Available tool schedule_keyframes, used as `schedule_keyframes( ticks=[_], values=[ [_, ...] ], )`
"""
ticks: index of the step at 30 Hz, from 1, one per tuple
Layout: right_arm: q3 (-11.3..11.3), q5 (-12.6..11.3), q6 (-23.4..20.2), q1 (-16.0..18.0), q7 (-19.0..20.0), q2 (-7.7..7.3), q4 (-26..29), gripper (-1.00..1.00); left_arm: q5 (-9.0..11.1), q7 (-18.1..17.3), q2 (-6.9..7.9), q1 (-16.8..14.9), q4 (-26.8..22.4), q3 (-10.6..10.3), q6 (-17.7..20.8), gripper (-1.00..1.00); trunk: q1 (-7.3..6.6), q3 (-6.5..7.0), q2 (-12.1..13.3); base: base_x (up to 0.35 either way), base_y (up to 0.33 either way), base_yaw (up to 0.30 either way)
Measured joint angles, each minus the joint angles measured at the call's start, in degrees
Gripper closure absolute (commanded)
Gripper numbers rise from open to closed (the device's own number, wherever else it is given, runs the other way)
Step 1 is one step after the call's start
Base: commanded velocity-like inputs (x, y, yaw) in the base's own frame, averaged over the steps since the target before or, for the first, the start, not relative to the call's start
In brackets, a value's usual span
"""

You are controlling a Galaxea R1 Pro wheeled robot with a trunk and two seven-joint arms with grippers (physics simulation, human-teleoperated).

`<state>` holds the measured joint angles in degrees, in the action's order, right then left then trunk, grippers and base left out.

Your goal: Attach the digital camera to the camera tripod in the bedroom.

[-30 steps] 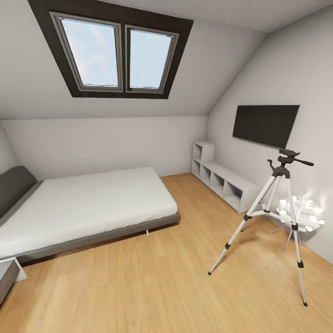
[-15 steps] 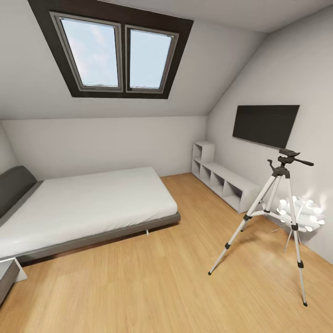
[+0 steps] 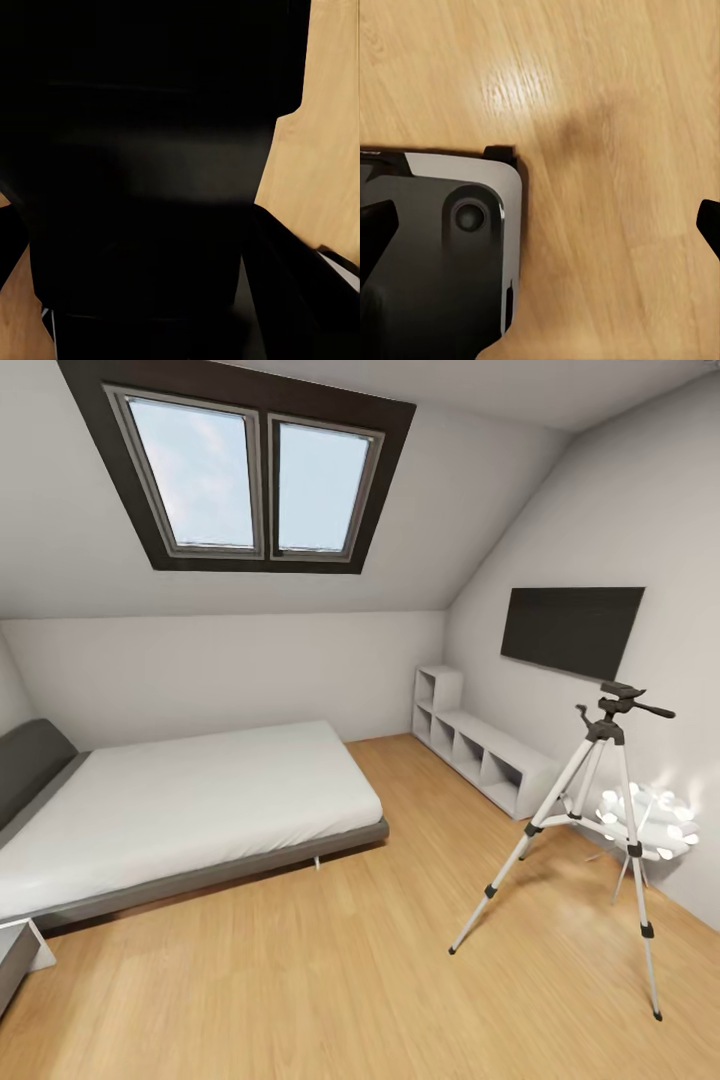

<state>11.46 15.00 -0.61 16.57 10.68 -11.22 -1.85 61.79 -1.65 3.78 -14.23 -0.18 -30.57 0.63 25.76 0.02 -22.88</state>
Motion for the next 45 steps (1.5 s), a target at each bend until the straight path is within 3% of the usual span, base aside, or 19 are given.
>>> schedule_keyframes(
  ticks=[45],
  values=[
    [0.10, -0.12, -1.40, -0.19, 0.09, 0.08, -0.15, -1.00, -0.39, -0.15, -0.11, -0.01, 0.09, 0.01, -0.21, 1.00, 0.00, 0.00, 0.00, 0.000, 0.000, -0.286]
  ],
)
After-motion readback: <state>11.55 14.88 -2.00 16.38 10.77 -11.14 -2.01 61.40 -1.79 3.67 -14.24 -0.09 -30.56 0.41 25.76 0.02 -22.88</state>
